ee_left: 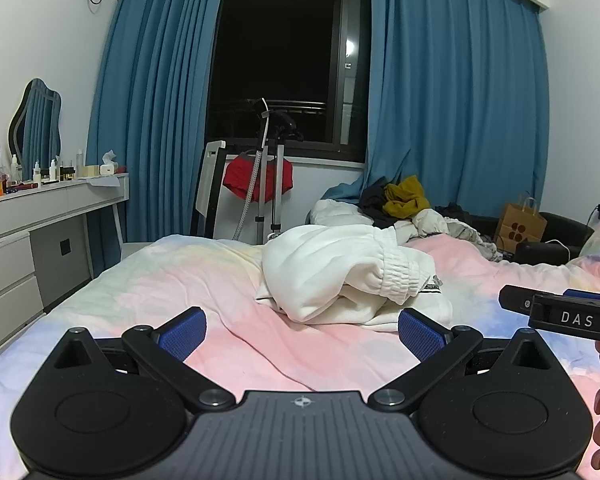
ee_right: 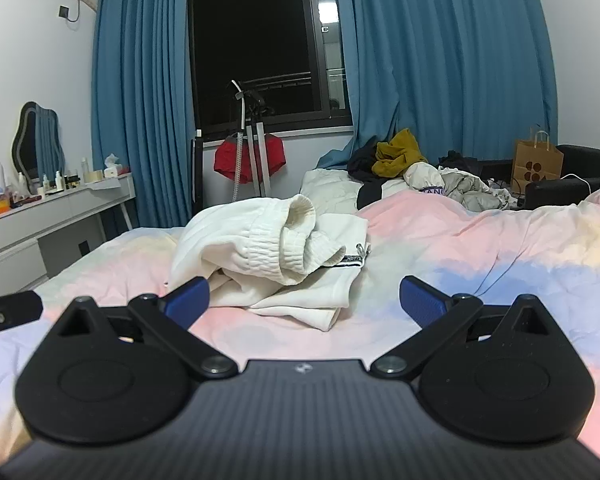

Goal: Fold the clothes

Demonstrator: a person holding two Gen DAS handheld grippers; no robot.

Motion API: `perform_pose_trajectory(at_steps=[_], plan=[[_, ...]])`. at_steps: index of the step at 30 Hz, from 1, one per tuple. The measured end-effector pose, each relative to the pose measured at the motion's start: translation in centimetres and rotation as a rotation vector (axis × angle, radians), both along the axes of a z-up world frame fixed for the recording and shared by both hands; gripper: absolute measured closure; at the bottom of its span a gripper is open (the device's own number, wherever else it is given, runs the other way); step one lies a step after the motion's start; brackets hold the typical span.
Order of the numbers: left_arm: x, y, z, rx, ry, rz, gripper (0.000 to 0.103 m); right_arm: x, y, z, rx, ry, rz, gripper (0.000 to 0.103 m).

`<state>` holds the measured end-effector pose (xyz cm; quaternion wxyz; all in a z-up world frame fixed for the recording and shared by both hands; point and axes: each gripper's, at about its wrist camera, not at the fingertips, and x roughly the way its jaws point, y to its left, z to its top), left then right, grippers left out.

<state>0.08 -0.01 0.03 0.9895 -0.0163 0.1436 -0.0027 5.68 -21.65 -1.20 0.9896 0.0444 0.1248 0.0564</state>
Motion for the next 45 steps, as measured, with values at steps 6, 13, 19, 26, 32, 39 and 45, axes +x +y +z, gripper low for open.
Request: perform_pose_trajectory(at_steps=[6, 13, 19, 26, 32, 39, 45], plan=[[0.1, -0.1, -0.1, 0.008, -0.008, -0.014, 0.0, 0.6, -0.7, 0.1, 0.013, 0.006, 0.0, 0.0], [1.0, 0.0, -1.7, -0.012, 0.014, -0.018, 0.0, 0.9, -0.9, 0.4, 0.022, 0.008, 0.003, 0.0], [0.6, -1.0, -1.4, 0.006, 0.028, -0.016, 0.0, 1.0, -1.5, 0.9, 0.044, 0.013, 0.02, 0.0], [-0.3, -2.9, 0.6, 0.011, 0.04, 0.023, 0.0, 0.8, -2.5, 1.0, 0.058, 0.021, 0.035, 0.0], [-1.9, -4.5, 3.7, 0.049, 0.041, 0.072, 0.0, 0.5, -4.7, 1.8, 0.131, 0.029, 0.026, 0.0], [-2.7, -6.5, 8.5, 0.043, 0.04, 0.114, 0.0, -0.2, -6.0, 2.0, 0.131, 0.026, 0.031, 0.0], [-0.1, -8.5, 11.2, 0.019, 0.052, 0.071, 0.0, -1.4, -7.8, 2.6, 0.155, 0.036, -0.011, 0.0]])
